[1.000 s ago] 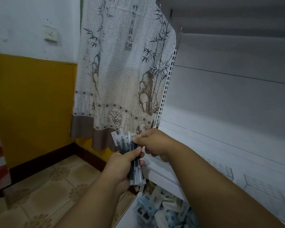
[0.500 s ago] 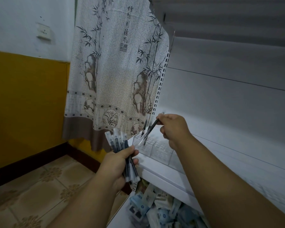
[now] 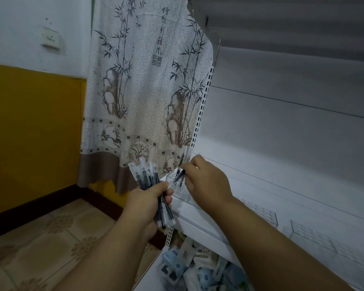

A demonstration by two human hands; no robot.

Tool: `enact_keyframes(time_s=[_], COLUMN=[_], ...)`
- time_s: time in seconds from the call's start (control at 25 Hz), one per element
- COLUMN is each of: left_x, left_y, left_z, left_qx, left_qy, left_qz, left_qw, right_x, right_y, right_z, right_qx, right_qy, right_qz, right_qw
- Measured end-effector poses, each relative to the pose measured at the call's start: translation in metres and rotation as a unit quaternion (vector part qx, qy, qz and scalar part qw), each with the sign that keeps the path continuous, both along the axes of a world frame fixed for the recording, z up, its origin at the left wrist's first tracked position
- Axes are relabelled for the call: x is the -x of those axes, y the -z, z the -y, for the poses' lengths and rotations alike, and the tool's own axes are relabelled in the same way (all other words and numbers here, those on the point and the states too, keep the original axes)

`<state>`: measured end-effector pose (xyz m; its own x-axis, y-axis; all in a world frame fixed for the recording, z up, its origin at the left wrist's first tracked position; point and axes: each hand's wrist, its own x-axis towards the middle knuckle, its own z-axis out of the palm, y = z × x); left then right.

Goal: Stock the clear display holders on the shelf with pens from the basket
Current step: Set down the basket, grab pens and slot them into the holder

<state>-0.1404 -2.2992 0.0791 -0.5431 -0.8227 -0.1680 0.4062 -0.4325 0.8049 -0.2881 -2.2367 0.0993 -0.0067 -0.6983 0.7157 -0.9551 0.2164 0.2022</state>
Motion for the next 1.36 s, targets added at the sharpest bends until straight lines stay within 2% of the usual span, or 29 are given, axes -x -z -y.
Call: enact_keyframes(time_s=[0.04,0.12,0.2,0.28,0.36,0.48,0.6,0.8,0.92,1.0,1.08,1.16,1.24,1.36], left_x=[0.001,0.001,0.002,0.003,0.004,0.005,0.003,-0.001,-0.003,-0.005,-0.007,-0.009,-0.011,-0.018], left_y=[0.000,0.001,0.004,0.007,0.009,0.012,0.016,0.018,0.019,0.019,0.017,0.013,0.012,0.011], left_z=[0.000,0.000,0.002,0.005,0.007,0.008,0.009,0.008,0.010,0.009,0.005,-0.002,-0.008,-0.011], left_qx=[-0.004,-0.015,-0.018,-0.016,-0.020,-0.028,-0.037,-0.058,-0.059,-0.056,-0.051,-0.042,-0.032,-0.018], left_qy=[0.000,-0.005,-0.008,-0.002,0.006,0.020,0.034,0.047,0.042,0.048,0.069,0.091,0.098,0.089], left_qz=[-0.003,-0.012,-0.010,-0.006,-0.007,-0.011,-0.013,-0.020,-0.025,-0.026,-0.028,-0.032,-0.030,-0.024], left_qw=[1.000,1.000,1.000,1.000,1.000,0.999,0.999,0.997,0.997,0.997,0.996,0.994,0.994,0.996], right_x=[0.003,0.009,0.021,0.033,0.037,0.037,0.040,0.041,0.030,0.015,-0.009,-0.034,-0.045,-0.046], right_y=[-0.001,-0.009,-0.013,-0.017,-0.016,-0.006,-0.006,-0.008,-0.009,-0.015,-0.025,-0.034,-0.037,-0.035], right_z=[0.000,0.002,0.007,0.017,0.026,0.035,0.041,0.049,0.041,0.032,0.026,0.023,0.023,0.025], right_qx=[0.002,0.008,0.015,0.040,0.038,-0.034,-0.059,-0.128,-0.067,-0.010,-0.050,-0.134,-0.184,-0.193], right_qy=[-0.003,0.036,0.084,0.086,0.079,0.113,0.141,0.168,0.201,0.145,0.042,-0.003,-0.008,-0.031], right_qz=[-0.022,0.029,0.171,0.345,0.427,0.413,0.377,0.378,0.362,0.396,0.504,0.584,0.595,0.624], right_qw=[1.000,0.999,0.981,0.934,0.900,0.903,0.913,0.901,0.908,0.907,0.861,0.800,0.782,0.756])
